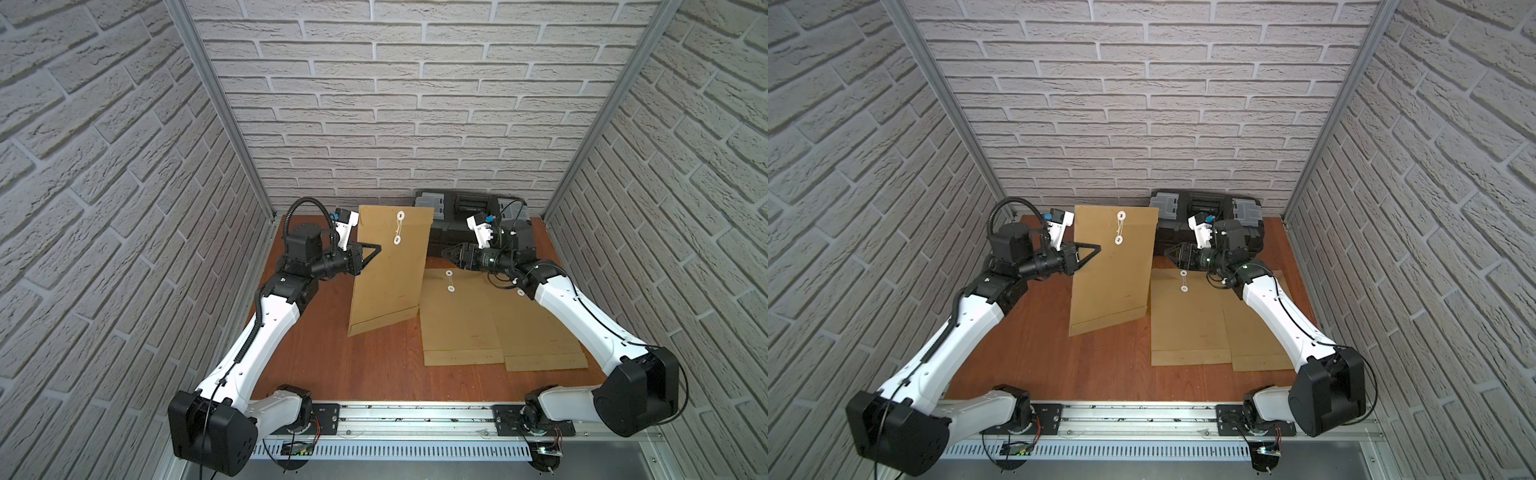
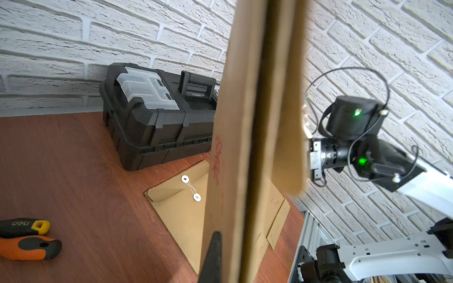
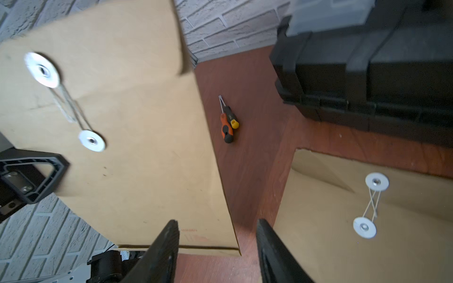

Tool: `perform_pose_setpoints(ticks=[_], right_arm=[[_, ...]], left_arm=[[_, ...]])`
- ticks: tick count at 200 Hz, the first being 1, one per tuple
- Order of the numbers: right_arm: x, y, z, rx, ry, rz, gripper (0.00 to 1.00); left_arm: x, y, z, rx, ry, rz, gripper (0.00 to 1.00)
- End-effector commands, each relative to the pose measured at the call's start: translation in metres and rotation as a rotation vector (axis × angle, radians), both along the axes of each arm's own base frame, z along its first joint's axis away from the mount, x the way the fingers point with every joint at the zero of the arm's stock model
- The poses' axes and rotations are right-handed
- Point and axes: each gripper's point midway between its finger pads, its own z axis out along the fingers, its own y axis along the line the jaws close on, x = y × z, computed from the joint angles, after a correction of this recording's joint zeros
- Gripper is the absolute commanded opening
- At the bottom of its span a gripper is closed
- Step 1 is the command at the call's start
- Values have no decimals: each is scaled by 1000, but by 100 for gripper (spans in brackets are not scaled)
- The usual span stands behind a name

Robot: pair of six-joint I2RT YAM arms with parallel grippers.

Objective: Close the mouth of the file bag
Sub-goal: Place the file bag at the center of the board.

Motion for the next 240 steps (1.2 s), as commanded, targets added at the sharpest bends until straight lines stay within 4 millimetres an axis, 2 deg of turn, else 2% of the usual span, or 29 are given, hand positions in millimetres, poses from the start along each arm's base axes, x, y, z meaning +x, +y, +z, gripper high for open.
perform_pose_setpoints(ticks=[1, 29, 108, 163, 182, 201, 219, 240], right_arm=[[-2, 13, 11, 89, -55, 61, 59], [-4, 17, -7, 124, -14, 69, 65], [-16, 31, 1, 256, -40, 156, 68], [-8, 30, -5, 203, -60, 161, 69], [-5, 32, 0, 201, -82, 171, 69], [-3, 40, 14, 261, -109, 217, 67], [-9, 48, 29, 327, -131, 280, 65], [-16, 52, 33, 344, -136, 320, 62]], left_arm=[[-7, -2, 28, -60, -81, -41, 0], [-10, -3, 34, -122, -70, -67, 0], [-13, -4, 39, -206, -44, -76, 0], [-24, -9, 42, -211, -40, -113, 0], [-28, -12, 43, -215, -38, -137, 0], [-31, -15, 43, -226, -36, -164, 0], [-31, -16, 44, -230, -38, -175, 0], [-30, -17, 42, -233, -35, -181, 0]])
